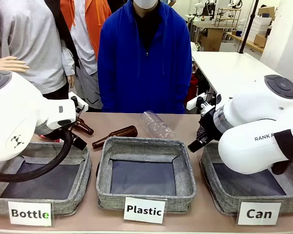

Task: Sort the can waste into the basket.
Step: Pick up the can waste from the table and place it in the right Fabric basket.

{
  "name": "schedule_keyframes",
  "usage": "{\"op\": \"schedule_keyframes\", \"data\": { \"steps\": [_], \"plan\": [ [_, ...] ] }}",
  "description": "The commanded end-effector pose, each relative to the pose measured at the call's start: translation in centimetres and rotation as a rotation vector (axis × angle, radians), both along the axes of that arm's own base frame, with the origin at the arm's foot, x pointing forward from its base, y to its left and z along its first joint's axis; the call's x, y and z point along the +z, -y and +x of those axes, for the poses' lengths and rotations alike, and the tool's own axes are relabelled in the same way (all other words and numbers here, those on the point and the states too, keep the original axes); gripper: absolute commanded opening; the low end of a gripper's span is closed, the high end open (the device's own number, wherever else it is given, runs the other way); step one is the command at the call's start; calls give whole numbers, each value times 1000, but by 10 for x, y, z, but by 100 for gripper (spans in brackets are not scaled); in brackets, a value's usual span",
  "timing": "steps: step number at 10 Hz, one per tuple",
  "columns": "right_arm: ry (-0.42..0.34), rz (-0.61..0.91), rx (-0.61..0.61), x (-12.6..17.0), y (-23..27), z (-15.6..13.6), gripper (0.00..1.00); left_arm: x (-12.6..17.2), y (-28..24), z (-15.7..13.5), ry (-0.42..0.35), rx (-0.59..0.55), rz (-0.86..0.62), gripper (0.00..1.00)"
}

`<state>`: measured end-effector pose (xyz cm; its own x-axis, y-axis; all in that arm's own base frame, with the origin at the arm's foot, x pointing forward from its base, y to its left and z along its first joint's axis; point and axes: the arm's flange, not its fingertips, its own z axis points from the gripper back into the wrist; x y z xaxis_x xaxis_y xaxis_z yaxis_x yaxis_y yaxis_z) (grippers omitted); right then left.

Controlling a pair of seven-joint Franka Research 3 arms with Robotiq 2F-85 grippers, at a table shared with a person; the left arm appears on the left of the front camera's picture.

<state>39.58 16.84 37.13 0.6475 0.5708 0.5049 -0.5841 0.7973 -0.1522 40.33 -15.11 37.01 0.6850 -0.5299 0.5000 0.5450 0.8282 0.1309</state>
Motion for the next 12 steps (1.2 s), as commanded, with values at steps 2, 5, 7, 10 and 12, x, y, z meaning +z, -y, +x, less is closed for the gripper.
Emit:
{"op": "schedule_keyframes", "data": {
  "steps": [2,5,7,10,12],
  "plan": [
    [0,1,0,0,0,0,100,0,0,0,0,0,0,100],
    [0,1,0,0,0,0,100,0,0,0,0,0,0,100],
    [0,1,0,0,0,0,100,0,0,0,0,0,0,100],
    [6,-16,21,19,2,-8,100,17,-2,-12,-39,-48,9,100],
    [-133,152,-40,86,12,-37,100,82,-11,-59,-153,-146,-163,100]
  ]
}}
